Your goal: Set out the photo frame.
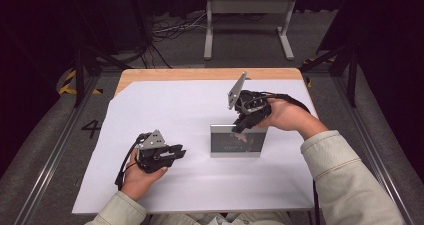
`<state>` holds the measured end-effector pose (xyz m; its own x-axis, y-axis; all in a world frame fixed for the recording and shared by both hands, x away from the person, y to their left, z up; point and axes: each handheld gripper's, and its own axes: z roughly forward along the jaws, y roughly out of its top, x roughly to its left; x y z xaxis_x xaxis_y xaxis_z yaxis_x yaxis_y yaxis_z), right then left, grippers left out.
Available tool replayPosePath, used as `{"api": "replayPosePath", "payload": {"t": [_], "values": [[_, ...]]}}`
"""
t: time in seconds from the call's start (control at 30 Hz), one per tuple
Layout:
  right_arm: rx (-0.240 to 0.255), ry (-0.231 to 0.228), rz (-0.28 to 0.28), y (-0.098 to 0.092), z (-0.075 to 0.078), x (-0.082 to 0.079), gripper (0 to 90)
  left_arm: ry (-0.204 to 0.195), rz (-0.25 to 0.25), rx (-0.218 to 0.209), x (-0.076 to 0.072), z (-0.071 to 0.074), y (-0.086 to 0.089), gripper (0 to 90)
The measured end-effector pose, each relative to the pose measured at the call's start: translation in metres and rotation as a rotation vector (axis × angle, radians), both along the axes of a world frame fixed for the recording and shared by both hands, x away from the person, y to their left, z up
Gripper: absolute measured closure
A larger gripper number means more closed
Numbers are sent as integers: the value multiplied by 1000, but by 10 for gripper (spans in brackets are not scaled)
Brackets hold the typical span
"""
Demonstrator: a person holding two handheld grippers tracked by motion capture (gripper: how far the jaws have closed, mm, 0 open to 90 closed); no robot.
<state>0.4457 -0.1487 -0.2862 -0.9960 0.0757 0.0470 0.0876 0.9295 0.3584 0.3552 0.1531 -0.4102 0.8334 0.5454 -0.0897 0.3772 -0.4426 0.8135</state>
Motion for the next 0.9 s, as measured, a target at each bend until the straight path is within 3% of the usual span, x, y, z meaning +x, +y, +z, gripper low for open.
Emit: {"api": "replayPosePath", "payload": {"t": [0.17, 0.3, 0.37, 0.47, 0.6, 0.7, 0.77, 0.9], "values": [[16, -12, -12, -2, 0, 2, 800, 0, 0, 0, 0, 0, 0, 731], [30, -17, -37, -5, 0, 2, 715, -1, 1, 1, 0, 0, 0, 731], [52, -9, -64, -7, 0, 3, 632, -3, 0, 2, 1, 0, 0, 730], [84, -4, -95, -11, 1, 5, 610, 1, 4, 0, 0, 0, 0, 727], [173, -50, -116, -20, 9, 6, 514, 2, 10, 1, 0, 0, 1, 720], [201, -71, -132, -24, 13, 5, 482, 2, 13, 0, 0, 0, 1, 711], [258, -115, -158, -31, 20, 2, 387, 0, 17, -5, 0, 1, 1, 700], [310, -152, -205, -42, 27, -4, 364, -4, 24, -7, -1, 2, 2, 672]]}}
